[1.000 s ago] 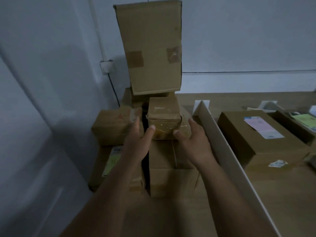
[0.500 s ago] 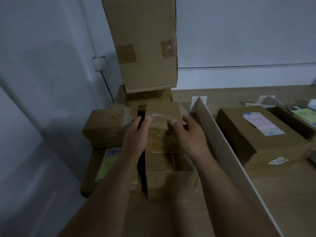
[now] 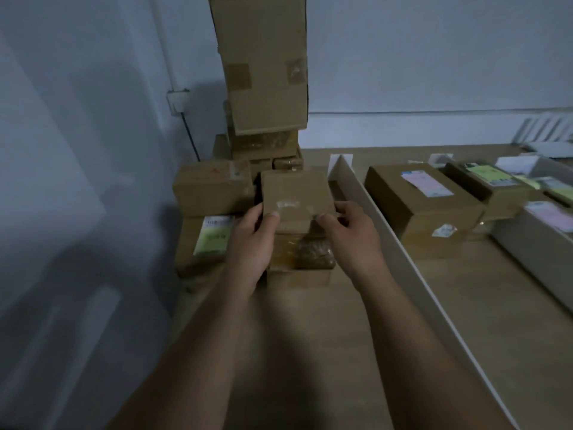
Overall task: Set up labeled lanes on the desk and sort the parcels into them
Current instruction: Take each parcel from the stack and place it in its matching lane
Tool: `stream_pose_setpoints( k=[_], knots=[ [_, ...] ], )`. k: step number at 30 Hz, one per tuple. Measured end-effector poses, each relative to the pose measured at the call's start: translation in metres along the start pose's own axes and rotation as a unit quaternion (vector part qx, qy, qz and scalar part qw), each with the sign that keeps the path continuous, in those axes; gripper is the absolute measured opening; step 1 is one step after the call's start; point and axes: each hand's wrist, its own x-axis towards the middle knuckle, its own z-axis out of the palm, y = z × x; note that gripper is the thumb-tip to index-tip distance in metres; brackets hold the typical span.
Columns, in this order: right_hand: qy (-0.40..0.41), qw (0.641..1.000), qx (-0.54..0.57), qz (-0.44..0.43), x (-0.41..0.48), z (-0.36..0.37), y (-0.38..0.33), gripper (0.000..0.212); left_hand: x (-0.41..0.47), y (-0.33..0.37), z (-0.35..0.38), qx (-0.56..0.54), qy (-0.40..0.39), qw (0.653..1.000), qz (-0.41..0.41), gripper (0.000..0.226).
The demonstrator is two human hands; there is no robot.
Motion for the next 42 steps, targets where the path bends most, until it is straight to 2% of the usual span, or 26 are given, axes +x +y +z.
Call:
stream_pose_setpoints(
  k=[5,12,19,22,25,30,33,36,39,40,42],
  knots=[
    [0.016,1.0,-0.007,0.009,-0.054,-0.004,0.03,0.02,-0.057,-0.035,-0.005,-0.004,-0.012,1.0,-0.001,0.038],
    [-0.018,0.994,-0.044,0.099,-0.105,0.007,0.093,0.025,-0.112,-0.099,-0.004,0.007,-0.02,0.995,-0.096,0.042],
    [-0.05,0.981,-0.079,0.172,-0.118,0.017,0.142,0.022,-0.132,-0.143,0.0,0.037,-0.042,0.98,-0.192,0.046],
    [-0.052,0.978,-0.092,0.178,-0.115,0.017,0.151,0.022,-0.13,-0.148,-0.003,0.039,-0.046,0.978,-0.199,0.043],
    [-0.061,0.978,-0.107,0.165,-0.108,0.021,0.15,0.031,-0.122,-0.146,-0.004,0.056,-0.052,0.975,-0.208,0.052],
    [-0.089,0.977,-0.119,0.153,-0.094,0.032,0.145,0.015,-0.106,-0.137,-0.004,0.042,-0.083,0.971,-0.219,0.046],
    [-0.092,0.982,-0.086,0.139,-0.086,0.029,0.138,0.017,-0.1,-0.133,-0.007,0.026,-0.098,0.975,-0.2,0.037],
    [-0.086,0.987,0.029,0.133,-0.082,0.021,0.127,0.028,-0.094,-0.13,-0.011,-0.038,-0.061,0.981,-0.18,0.038],
    [-0.1,0.981,0.106,0.129,-0.084,0.014,0.117,0.006,-0.087,-0.128,-0.015,-0.06,-0.016,0.984,-0.169,0.063],
    [-0.109,0.979,0.1,0.143,-0.085,0.014,0.117,0.018,-0.086,-0.129,-0.014,-0.052,-0.015,0.983,-0.173,0.065],
    [-0.098,0.98,0.053,0.165,-0.085,0.02,0.124,0.037,-0.089,-0.127,-0.013,-0.024,-0.027,0.984,-0.173,0.041]
  ],
)
